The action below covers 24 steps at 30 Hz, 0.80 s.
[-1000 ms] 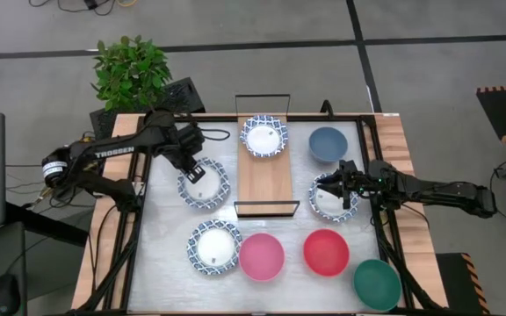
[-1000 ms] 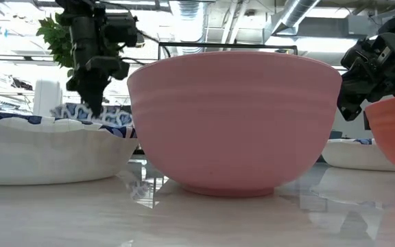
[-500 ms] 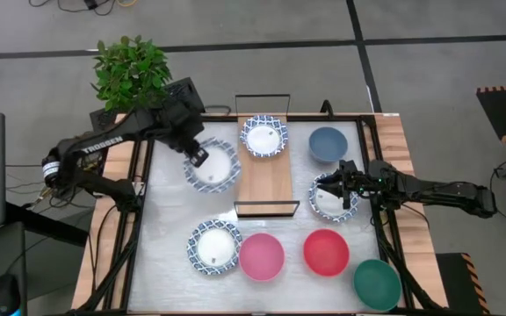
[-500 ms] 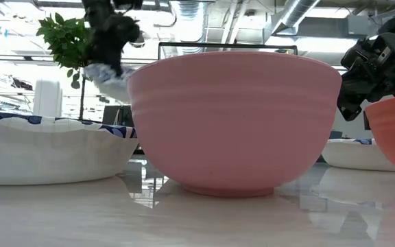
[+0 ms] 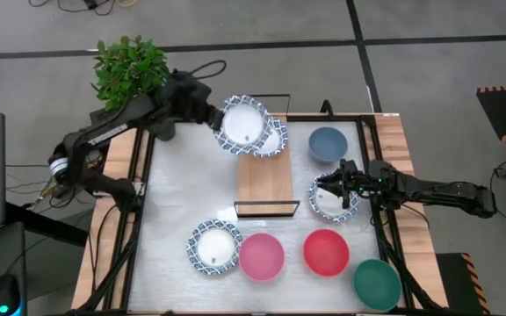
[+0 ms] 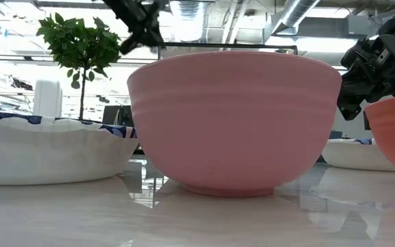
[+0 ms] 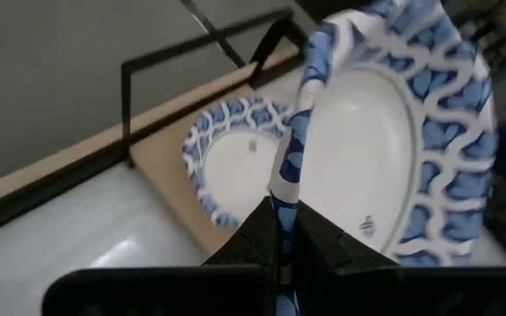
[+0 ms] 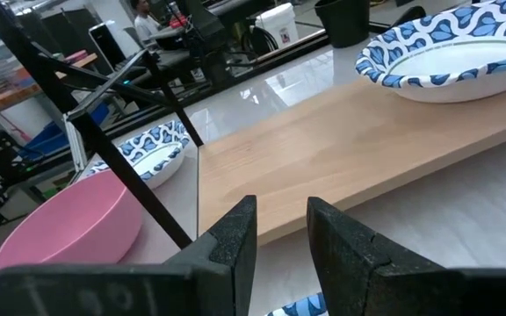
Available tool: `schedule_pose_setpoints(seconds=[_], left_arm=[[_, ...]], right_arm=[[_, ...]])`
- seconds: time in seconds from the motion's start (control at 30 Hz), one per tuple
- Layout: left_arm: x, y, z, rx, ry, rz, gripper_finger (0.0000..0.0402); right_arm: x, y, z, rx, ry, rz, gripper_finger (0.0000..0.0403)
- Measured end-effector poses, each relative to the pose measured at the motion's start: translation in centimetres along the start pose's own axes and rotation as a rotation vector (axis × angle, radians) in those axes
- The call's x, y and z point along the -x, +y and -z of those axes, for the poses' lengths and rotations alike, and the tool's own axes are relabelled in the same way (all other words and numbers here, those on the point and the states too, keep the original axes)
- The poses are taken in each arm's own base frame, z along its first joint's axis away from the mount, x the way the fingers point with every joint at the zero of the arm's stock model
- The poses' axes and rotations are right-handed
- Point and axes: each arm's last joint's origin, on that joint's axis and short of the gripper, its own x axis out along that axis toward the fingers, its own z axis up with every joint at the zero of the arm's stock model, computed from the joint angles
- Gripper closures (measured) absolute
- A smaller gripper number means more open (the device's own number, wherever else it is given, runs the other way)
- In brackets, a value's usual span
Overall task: Place and stack bowls onto a shelf
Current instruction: Stack the blue patterned bowl on top of the blue patterned bowl on the shelf
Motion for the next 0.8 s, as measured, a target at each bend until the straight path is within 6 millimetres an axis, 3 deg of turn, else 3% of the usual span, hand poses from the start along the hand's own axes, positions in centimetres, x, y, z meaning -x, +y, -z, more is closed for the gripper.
schedule_pose_setpoints(seconds=[0.23,0.43,0.8], left_arm=[[-6.4,3.6,-1.1,0.121,0.079,-0.004,0.0400],[-10.3,4.5,-2.1,0.141,0.137,0.011,0.0400],[-14.1,4.5,-1.0,0.145,0.236,-0.013,0.0400]], right_arm=[[0.0,0.0,0.0,0.001,-0.001,0.003,0.0274],[0.0,0.0,0.0,0.020,-0.001,0.003,0.0274],[0.0,0.0,0.0,0.026,-0.001,0.004,0.0274]])
